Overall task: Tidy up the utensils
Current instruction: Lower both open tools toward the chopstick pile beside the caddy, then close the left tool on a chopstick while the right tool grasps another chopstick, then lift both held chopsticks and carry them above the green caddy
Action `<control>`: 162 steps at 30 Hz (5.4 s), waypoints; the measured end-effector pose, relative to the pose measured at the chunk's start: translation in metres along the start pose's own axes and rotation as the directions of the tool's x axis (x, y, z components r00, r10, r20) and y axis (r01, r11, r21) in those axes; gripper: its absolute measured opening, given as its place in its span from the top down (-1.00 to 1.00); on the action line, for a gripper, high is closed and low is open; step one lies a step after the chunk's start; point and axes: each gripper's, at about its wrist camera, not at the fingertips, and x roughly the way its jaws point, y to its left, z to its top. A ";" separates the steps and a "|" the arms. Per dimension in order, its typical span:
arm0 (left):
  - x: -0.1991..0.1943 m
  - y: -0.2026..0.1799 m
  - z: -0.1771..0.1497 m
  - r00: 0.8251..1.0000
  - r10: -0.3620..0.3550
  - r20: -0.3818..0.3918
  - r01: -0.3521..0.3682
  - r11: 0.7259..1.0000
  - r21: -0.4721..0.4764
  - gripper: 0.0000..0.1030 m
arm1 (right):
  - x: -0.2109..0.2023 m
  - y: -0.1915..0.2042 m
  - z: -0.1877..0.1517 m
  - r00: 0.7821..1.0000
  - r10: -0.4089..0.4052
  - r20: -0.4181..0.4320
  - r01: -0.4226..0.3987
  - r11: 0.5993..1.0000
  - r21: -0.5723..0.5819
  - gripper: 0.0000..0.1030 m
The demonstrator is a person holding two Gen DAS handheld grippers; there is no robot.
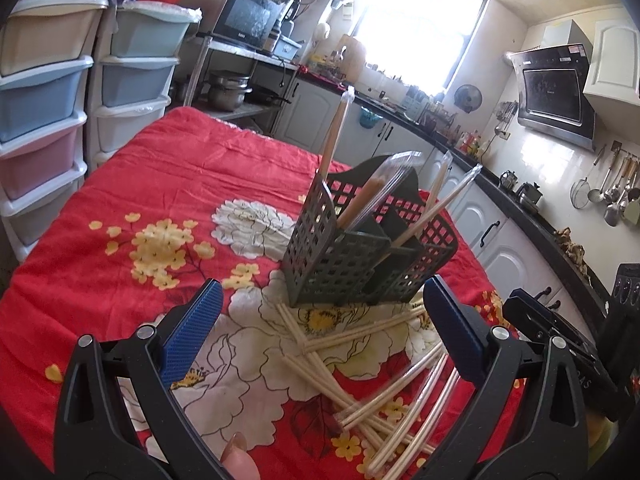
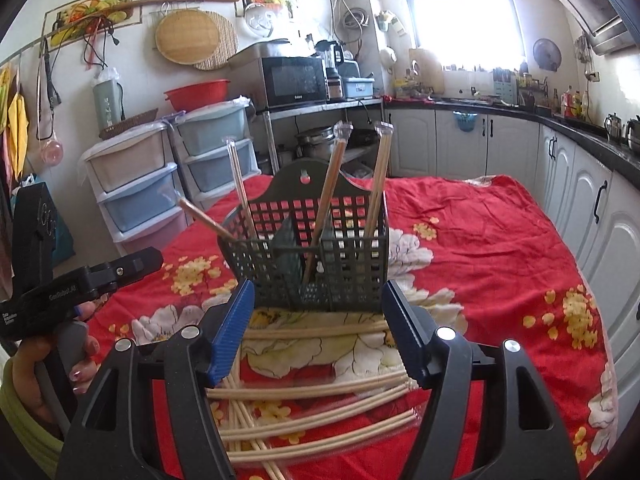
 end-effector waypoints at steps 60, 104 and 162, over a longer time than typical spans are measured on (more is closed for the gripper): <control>0.074 0.028 -0.051 0.959 -0.079 -0.273 0.040 0.989 -0.145 -0.24 | 0.071 -0.082 -0.072 0.931 0.023 -0.363 0.132 0.909 0.396 0.48; 0.027 0.053 -0.027 0.977 -0.146 -0.152 0.111 0.969 -0.219 0.87 | 0.026 -0.040 -0.027 0.986 0.123 -0.115 -0.079 0.940 0.331 0.85; -0.047 -0.095 0.089 0.950 -0.254 0.182 0.230 0.963 0.143 0.94 | -0.054 -0.014 0.095 0.958 0.075 0.276 -0.097 0.993 0.067 0.91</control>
